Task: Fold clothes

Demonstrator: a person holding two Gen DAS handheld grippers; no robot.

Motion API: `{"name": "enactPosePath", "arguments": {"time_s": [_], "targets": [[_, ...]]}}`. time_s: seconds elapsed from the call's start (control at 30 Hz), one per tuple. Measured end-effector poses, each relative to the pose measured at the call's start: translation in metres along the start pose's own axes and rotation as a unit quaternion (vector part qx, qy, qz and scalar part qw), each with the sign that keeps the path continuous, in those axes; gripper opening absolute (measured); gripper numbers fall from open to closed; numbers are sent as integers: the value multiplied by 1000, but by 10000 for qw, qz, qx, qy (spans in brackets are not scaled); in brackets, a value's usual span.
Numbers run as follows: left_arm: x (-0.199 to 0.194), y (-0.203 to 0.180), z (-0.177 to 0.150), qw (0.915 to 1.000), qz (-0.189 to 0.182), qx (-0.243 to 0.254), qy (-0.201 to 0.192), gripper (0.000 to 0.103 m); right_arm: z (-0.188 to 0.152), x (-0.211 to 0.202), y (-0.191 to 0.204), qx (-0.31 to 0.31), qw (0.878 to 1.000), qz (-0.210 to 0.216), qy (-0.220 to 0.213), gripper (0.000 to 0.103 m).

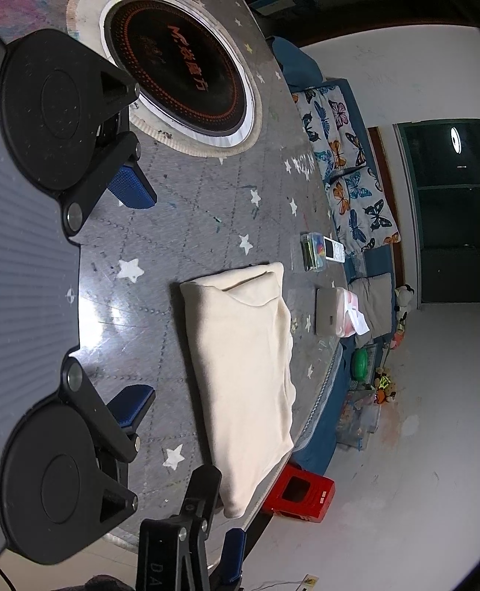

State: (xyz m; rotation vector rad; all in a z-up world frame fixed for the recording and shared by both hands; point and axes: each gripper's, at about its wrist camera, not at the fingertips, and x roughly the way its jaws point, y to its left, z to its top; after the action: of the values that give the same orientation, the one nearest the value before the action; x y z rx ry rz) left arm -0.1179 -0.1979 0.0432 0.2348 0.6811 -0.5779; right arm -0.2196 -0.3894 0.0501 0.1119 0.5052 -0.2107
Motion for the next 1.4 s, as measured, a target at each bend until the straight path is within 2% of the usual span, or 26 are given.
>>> {"name": "enactPosePath", "arguments": {"time_s": [1.4], "targets": [[-26, -27, -15, 9993, -98, 330, -153, 103, -11, -32, 0, 236, 9994, -43, -246, 103]]}}
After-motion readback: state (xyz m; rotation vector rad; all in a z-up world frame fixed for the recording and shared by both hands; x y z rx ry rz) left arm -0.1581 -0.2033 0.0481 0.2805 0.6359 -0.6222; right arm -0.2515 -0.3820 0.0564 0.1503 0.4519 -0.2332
